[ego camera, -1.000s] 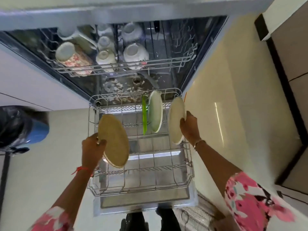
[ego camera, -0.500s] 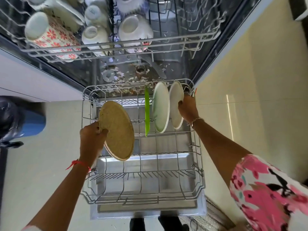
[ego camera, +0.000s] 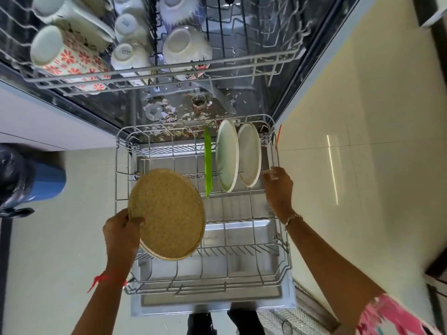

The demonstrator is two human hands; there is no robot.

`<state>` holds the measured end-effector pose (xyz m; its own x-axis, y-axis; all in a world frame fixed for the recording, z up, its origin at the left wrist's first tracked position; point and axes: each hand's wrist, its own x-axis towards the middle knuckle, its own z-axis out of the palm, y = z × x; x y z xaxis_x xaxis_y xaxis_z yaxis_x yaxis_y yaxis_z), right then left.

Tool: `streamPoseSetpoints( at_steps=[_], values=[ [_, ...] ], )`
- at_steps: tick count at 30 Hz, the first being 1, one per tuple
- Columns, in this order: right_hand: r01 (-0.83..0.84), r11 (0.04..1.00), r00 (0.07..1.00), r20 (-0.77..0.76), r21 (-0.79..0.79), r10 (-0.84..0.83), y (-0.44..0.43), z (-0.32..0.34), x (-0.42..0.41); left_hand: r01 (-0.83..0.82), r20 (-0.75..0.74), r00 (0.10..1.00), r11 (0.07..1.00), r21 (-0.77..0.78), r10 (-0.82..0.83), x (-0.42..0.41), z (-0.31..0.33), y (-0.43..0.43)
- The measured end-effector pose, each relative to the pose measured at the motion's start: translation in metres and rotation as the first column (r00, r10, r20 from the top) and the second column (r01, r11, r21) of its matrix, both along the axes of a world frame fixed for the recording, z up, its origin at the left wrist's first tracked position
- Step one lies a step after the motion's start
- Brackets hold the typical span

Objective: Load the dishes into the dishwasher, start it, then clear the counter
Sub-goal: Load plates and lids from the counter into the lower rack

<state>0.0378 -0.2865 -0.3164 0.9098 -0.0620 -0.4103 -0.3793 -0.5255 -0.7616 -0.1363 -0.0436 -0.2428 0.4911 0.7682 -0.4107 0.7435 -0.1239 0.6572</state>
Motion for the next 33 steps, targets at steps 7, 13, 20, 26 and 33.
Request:
streamPoseSetpoints(
  at_steps=[7, 13, 20, 26, 33],
  values=[
    [-0.071, 0.973, 0.669, -0.712, 0.222, 0.211, -0.023, 0.001, -0.087, -0.289, -0.067, 0.955, 0.865, -0.410, 0.288, -0.034, 0.001, -0.064],
    [0.087, 0.952, 0.686, -0.711, 0.294, 0.156, -0.084, 0.017, -0.091, -0.276, -0.172, 0.961, 0.748, -0.604, 0.217, -0.044, -0.022, -0.102],
    [0.063, 0.932, 0.864, -0.486, 0.358, 0.129, -0.142, 0.055, -0.042, 0.011, -0.077, 0.994, 0.767, -0.641, -0.079, -0.025, -0.055, -0.155],
    [0.056, 0.973, 0.998, -0.033, 0.222, -0.050, -0.151, 0.078, 0.020, 0.635, -0.103, 0.645, 0.605, -0.480, -0.758, -0.035, -0.086, -0.188],
    [-0.136, 0.988, 0.937, 0.315, -0.071, 0.151, -0.085, 0.058, 0.078, 0.758, -0.305, 0.314, 0.431, -0.489, -0.899, -0.067, -0.112, -0.194]
  ],
)
